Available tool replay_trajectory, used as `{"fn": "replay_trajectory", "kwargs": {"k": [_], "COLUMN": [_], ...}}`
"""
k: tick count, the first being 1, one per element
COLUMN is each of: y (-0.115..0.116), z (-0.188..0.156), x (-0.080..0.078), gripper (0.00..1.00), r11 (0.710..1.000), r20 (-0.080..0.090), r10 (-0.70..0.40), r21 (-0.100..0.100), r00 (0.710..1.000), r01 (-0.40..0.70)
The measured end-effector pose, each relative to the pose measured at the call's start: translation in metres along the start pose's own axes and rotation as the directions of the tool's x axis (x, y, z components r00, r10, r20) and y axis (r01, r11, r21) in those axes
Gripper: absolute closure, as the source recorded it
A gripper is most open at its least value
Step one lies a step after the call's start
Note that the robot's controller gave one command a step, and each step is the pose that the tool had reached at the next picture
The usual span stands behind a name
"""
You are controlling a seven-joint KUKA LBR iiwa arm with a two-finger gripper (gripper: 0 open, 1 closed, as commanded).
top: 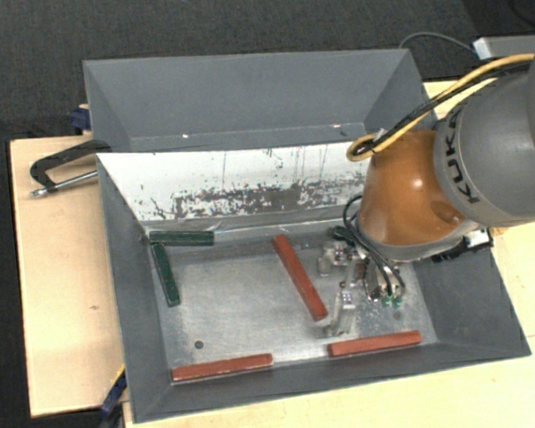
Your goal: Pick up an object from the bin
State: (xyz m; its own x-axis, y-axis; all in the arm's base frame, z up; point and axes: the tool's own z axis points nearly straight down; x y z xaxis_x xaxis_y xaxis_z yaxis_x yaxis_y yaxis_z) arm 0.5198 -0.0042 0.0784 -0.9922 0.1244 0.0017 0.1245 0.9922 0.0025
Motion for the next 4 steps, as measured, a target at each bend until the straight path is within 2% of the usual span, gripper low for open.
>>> {"fn": "replay_trajectory", "kwargs": {"k": [1, 2, 3, 4], "y": [0.057, 0.057, 0.065, 0.111], "z": [0.009, 0.009, 0.013, 0.008], "x": [-0.021, -0.021, -0.036, 0.029], "gripper": [1.0, 1.0, 1.0, 0.0], "r11": [0.998, 0.998, 0.999, 1.0], "r20": [-0.032, -0.033, -0.07, 0.002], "r10": [0.065, 0.065, 0.033, 0.0], "r21": [0.008, 0.008, 0.025, 0.0], "r00": [0.997, 0.997, 0.997, 1.0], "r01": [-0.065, -0.064, -0.031, 0.0]}}
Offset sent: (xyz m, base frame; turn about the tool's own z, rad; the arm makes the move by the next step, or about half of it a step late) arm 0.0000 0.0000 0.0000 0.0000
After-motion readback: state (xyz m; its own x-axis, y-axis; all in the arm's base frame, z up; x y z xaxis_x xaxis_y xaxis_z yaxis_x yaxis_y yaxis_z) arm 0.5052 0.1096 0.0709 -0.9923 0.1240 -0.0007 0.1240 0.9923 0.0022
